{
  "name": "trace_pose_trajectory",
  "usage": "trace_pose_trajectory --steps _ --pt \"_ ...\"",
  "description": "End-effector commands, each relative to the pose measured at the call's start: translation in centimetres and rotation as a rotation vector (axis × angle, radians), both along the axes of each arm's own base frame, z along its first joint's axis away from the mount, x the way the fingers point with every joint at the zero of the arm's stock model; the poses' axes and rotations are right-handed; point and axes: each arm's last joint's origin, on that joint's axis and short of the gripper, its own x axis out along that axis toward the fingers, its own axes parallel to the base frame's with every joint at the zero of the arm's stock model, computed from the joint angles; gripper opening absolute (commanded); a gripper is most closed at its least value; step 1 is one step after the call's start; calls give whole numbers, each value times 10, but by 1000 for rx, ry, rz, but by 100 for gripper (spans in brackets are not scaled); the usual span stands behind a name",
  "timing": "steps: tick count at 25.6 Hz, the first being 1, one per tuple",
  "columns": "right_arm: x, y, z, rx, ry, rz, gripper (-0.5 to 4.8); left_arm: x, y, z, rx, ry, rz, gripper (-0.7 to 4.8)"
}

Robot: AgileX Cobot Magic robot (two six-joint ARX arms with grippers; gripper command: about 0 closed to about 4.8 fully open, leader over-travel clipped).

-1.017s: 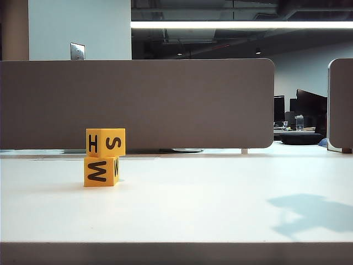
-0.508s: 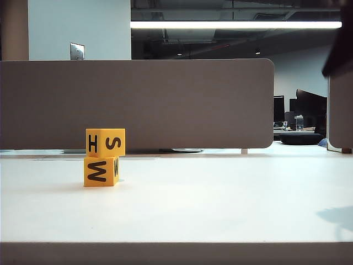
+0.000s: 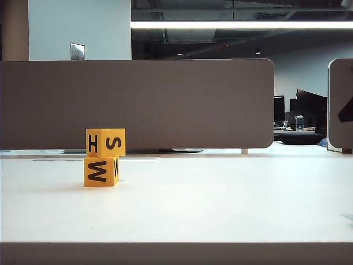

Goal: Stack the letter block on the right onto the letter block on the left.

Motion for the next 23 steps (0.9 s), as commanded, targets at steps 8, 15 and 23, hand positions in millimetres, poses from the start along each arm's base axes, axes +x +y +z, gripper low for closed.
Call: trace_pose_trajectory --steps 8,15,23 --pt "-26 -18 6 141 -236 -9 -1 -4 -1 -21 -17 -101 -71 -5" --pt "-25 -18 -22 156 -258 -17 -1 -11 1 -14 -22 -188 -74 -5" --pt "-24 -17 -34 101 -240 -19 -1 -13 2 -16 10 -188 -77 -5"
